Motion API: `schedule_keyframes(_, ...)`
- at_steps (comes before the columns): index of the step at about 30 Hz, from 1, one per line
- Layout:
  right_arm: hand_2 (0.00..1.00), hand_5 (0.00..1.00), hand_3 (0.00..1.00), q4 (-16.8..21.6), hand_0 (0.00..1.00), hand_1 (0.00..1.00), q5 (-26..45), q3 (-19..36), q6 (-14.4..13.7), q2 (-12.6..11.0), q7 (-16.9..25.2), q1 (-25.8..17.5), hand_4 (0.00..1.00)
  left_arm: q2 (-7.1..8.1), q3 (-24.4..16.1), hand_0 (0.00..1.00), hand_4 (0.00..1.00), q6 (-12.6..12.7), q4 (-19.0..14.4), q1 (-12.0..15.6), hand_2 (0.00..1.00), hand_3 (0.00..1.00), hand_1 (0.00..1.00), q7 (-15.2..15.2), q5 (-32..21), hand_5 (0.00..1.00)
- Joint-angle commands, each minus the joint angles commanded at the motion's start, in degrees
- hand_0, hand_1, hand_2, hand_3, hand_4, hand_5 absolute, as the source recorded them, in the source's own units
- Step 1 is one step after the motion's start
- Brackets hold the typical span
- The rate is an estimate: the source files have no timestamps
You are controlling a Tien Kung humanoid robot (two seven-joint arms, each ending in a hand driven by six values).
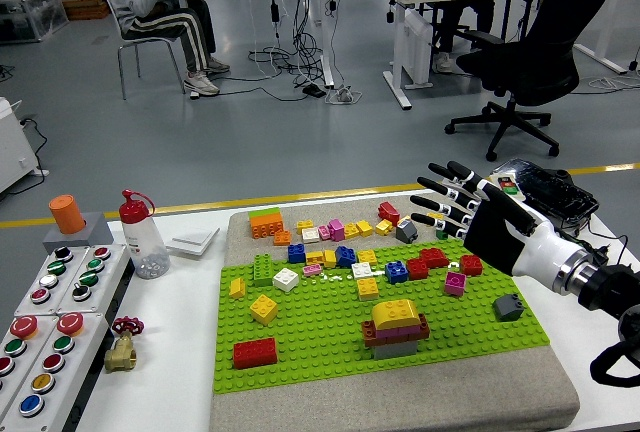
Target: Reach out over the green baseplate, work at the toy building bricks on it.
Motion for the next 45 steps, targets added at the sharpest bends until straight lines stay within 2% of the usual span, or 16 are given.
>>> schedule_keyframes(1,0.667,0.443,0.737,-0.01,0.702,0.656,0.02,0.05,-0.19,0.01,0.02,0.01,0.821,0.01,0.02,0.663,0.407,0.01,0.01,-0.04,0.62,0.513,0.617,-0.03,-0.04,0.998)
schedule_keyframes(6,0.667,0.443,0.737,-0.05,0.702,0.656,-0.27,0.27,-0.36,-0.01,-0.65,0.12,0.821,0.03,-0.06,0.663,0.407,0.02,0.05,-0.18,0.62,0.513,0.617,-0.09,0.07,0.998)
schedule_keyframes(7,0.638,0.443,0.589,0.05,0.703,0.646,-0.63,0.36,0.11,-0.07,-1.06,0.12,0.819,0.02,-0.05,0.663,0.406,0.02,0.06,-0.21,0.621,0.513,0.617,-0.12,0.03,0.998)
schedule_keyframes(12,0.638,0.443,0.589,0.11,0.703,0.646,-1.7,0.49,2.01,-0.15,-2.17,0.22,0.819,-0.02,-0.04,0.663,0.406,0.05,0.06,-0.34,0.621,0.513,0.617,-0.15,0.0,0.998)
schedule_keyframes(13,0.613,0.456,0.329,0.11,0.725,0.636,-1.82,0.47,2.42,-0.15,-2.33,0.24,0.81,-0.02,-0.03,0.663,0.406,0.05,0.06,-0.37,0.621,0.513,0.617,-0.14,0.0,0.998)
schedule_keyframes(18,0.613,0.456,0.329,0.38,0.725,0.636,-1.42,0.11,3.15,-0.13,-2.18,0.32,0.81,0.0,0.07,0.663,0.406,0.06,0.05,-0.46,0.621,0.513,0.617,-0.09,-0.05,0.998)
schedule_keyframes(19,0.464,0.656,0.156,0.42,0.602,0.457,-0.87,0.05,2.64,-0.09,-1.99,0.33,0.64,0.01,0.09,0.663,0.405,0.05,0.04,-0.47,0.621,0.514,0.617,-0.06,-0.03,0.998)
schedule_keyframes(24,0.464,0.656,0.156,0.39,0.602,0.457,1.03,-0.19,1.64,-0.11,-2.5,0.29,0.64,0.02,0.14,0.663,0.405,0.02,0.03,-0.48,0.621,0.514,0.617,0.03,0.03,0.998)
schedule_keyframes(25,0.484,0.811,0.135,0.35,0.609,0.48,1.36,-0.24,1.53,-0.12,-2.74,0.24,0.578,0.01,0.14,0.663,0.404,0.0,0.03,-0.46,0.622,0.514,0.619,0.04,0.05,0.998)
schedule_keyframes(30,0.484,0.811,0.135,0.22,0.609,0.48,1.9,-0.26,0.69,-0.16,-3.8,0.04,0.578,-0.01,0.08,0.663,0.404,-0.04,0.03,-0.4,0.622,0.514,0.619,0.06,0.15,0.998)
schedule_keyframes(31,0.961,0.528,0.978,0.28,0.817,0.791,1.46,-0.21,0.22,-0.17,-4.03,-0.04,0.731,-0.01,0.08,0.664,0.405,-0.06,0.02,-0.37,0.622,0.514,0.618,0.06,0.17,0.998)
schedule_keyframes(36,0.961,0.528,0.978,0.67,0.817,0.791,-1.73,0.18,-0.19,-0.12,-3.36,-0.44,0.731,0.0,0.2,0.664,0.405,-0.11,0.02,-0.3,0.622,0.514,0.618,0.03,0.1,0.998)
schedule_keyframes(37,0.998,0.412,0.998,0.84,0.896,0.888,-2.61,0.21,-0.05,-0.11,-2.99,-0.48,0.815,0.0,0.2,0.664,0.405,-0.12,0.02,-0.29,0.622,0.514,0.618,0.04,0.12,0.998)
schedule_keyframes(42,0.998,0.412,0.998,1.39,0.896,0.888,-7.67,0.5,-0.28,0.13,-1.3,-0.53,0.815,0.02,0.23,0.664,0.405,-0.14,0.02,-0.29,0.622,0.514,0.618,0.06,0.17,0.998)
schedule_keyframes(43,0.998,0.348,0.998,1.32,0.946,0.955,-8.85,0.65,-0.46,0.23,-1.26,-0.54,0.891,0.03,0.26,0.664,0.405,-0.14,0.02,-0.29,0.622,0.514,0.618,0.05,0.13,0.998)
schedule_keyframes(45,0.998,0.348,0.998,1.24,0.946,0.955,-10.81,0.91,-0.83,0.32,-1.41,-0.6,0.891,0.04,0.31,0.664,0.405,-0.15,0.02,-0.3,0.622,0.514,0.618,0.04,0.09,0.998)
